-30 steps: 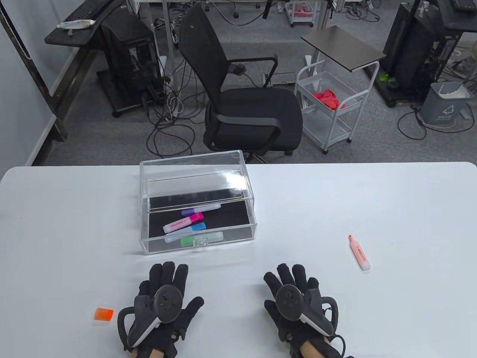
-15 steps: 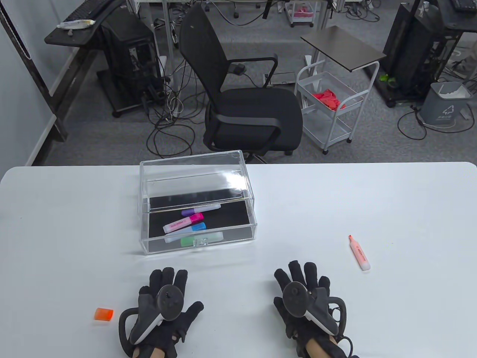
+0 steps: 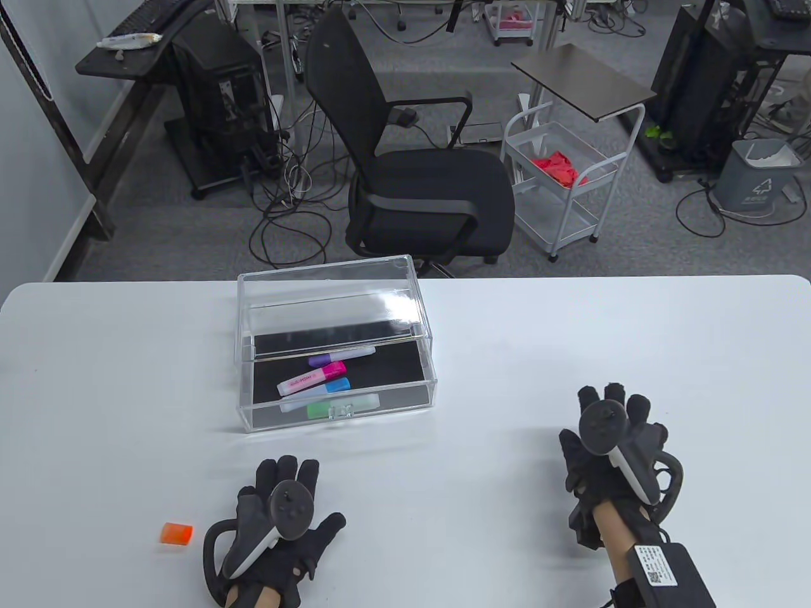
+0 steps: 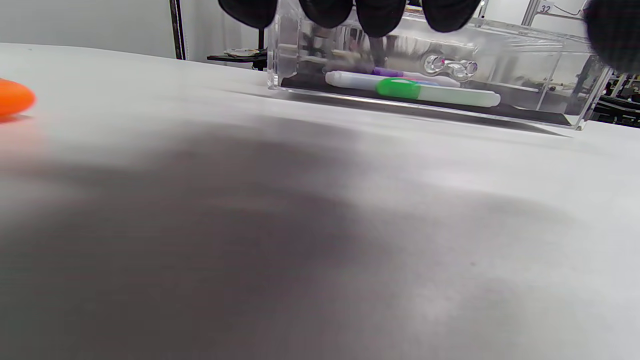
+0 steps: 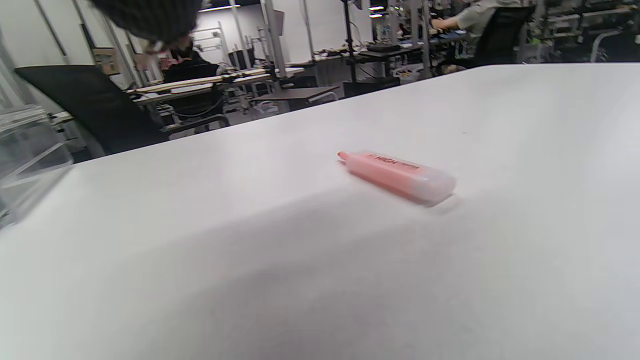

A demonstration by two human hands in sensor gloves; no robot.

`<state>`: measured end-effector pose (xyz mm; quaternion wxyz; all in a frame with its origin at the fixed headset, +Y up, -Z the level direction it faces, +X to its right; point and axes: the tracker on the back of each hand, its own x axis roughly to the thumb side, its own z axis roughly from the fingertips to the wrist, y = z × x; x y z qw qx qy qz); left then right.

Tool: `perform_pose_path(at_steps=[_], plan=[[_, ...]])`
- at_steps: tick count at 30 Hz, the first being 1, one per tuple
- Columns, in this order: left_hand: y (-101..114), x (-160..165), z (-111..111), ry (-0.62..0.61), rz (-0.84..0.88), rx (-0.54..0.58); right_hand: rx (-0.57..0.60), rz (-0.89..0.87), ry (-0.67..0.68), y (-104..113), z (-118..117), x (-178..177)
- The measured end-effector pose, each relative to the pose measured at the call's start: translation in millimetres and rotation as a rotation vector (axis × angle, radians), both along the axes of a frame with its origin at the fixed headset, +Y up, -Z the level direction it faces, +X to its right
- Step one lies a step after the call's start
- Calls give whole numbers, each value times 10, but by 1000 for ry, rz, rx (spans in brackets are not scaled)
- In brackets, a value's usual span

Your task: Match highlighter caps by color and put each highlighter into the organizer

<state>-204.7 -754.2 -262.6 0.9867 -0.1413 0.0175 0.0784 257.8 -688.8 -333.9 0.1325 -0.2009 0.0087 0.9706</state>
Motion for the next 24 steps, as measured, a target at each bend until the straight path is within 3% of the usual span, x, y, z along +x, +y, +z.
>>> perform_pose_path(at_steps=[6, 17, 19, 21, 24], plan=[[-2, -22, 11, 13, -4, -14, -70, -135, -168, -221, -218, 350], [-27, -58, -7, 34, -15, -36, -290, -71, -314, -796, -511, 540], [-36, -67, -14, 39, -17, -40, -333, -61, -329, -856, -533, 560], [-44, -75, -20, 44, -18, -45, -268, -80, -332, -842, -565, 545], [-54, -77, -25, 48, -22, -49, -302, -26, -324, -815, -613, 518]])
